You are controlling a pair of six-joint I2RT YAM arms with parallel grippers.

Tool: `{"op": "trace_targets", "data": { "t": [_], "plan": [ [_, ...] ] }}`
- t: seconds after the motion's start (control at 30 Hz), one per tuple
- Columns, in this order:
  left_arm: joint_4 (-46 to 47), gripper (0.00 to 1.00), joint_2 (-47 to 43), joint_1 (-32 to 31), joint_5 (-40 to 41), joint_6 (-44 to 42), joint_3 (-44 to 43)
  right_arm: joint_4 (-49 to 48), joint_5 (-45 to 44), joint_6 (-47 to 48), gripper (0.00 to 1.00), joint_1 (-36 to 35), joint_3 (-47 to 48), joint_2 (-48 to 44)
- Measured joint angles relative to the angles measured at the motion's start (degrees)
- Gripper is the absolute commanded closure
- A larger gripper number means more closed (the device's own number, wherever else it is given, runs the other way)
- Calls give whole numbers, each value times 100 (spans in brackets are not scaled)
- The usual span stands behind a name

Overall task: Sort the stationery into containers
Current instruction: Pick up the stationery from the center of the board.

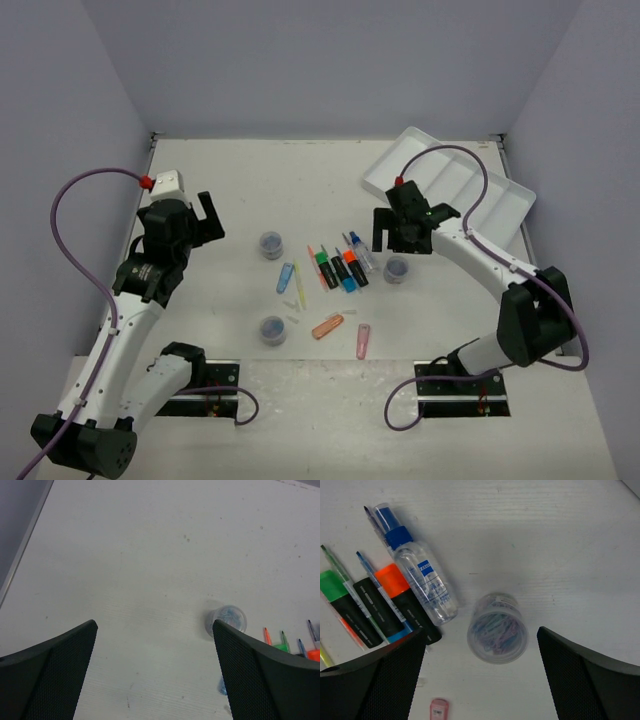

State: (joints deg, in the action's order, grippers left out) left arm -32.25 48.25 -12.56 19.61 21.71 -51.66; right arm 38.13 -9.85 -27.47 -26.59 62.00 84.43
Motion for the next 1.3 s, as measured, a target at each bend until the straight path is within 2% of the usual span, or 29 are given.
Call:
{"op": "trace_targets", "data": {
  "t": [0.27, 0.3, 0.47, 0.5, 0.57, 0.73, 0.83, 0.9, 0.97, 1.07, 1.13, 1.3],
  "plan": [
    [4, 0, 0, -2, -123, -1, 0, 204, -275, -112, 8, 2, 56, 567],
    [4, 0, 0, -2, -131, -2, 0, 217, -280, -121, 11, 2, 50, 641],
    [16, 0, 0, -29, -148, -2, 0, 239, -260, -183, 39, 2, -7, 744],
    [21, 0, 1, -33, -152, -2, 0, 236, -256, -180, 41, 2, -20, 744],
    [30, 0, 4, -33, -163, -2, 0, 226, -234, -190, 39, 2, -48, 744],
    [37, 0, 24, -33, -187, -2, 0, 217, -142, -194, 26, 2, -53, 787],
    [39, 0, 37, -33, -191, -2, 0, 214, -106, -203, 25, 2, -99, 908],
    [40, 0, 51, -33, -202, -2, 0, 217, -99, -208, 32, 2, -190, 932],
    [41, 0, 62, -33, -220, -2, 0, 218, -85, -214, 45, 2, -286, 931],
    [41, 0, 68, -33, -244, -2, 0, 230, -65, -248, 73, 2, -352, 914],
    [41, 0, 67, -33, -251, -2, 0, 225, -45, -239, 77, 2, -352, 878],
    [41, 0, 66, -33, -265, -2, 0, 428, 37, -179, 77, 56, -183, 568]
  ]
}}
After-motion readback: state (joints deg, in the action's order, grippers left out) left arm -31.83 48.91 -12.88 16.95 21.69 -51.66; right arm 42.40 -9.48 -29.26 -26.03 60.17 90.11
